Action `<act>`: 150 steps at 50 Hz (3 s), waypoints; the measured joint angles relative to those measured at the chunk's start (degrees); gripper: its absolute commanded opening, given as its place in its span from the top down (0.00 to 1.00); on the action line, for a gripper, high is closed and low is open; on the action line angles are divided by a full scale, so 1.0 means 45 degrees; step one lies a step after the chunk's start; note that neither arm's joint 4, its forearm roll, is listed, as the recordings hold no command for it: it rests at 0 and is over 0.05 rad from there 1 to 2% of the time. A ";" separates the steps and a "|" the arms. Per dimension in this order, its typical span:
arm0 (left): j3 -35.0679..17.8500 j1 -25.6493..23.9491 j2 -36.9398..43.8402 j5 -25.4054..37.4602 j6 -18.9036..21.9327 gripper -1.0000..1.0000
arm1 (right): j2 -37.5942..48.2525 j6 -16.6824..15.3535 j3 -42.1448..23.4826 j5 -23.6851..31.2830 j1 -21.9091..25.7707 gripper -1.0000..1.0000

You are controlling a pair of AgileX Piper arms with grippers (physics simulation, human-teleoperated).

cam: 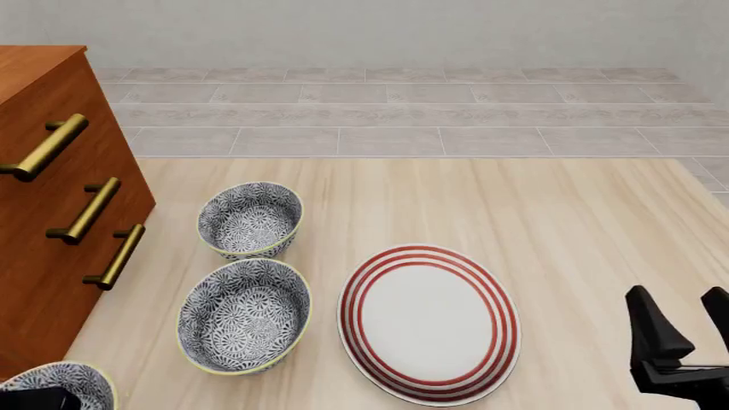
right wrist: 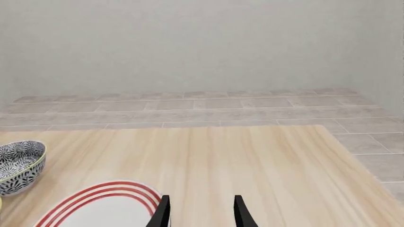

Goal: Put the bowl at the front on the plate.

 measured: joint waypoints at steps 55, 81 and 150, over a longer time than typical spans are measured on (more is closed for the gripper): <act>-0.1967 0.1892 0.1614 -0.1750 0.2936 1.00 | -0.0035 -0.0086 -0.0001 0.0042 -0.0039 0.00; -0.3550 0.1734 0.2396 -0.3099 0.3947 1.00 | 0.0032 -0.0068 0.0001 -0.0017 -0.0020 0.00; -0.7633 -0.5094 0.3441 -0.3201 1.1418 1.00 | 0.0121 -0.0019 -0.0001 -0.0090 -0.0075 0.00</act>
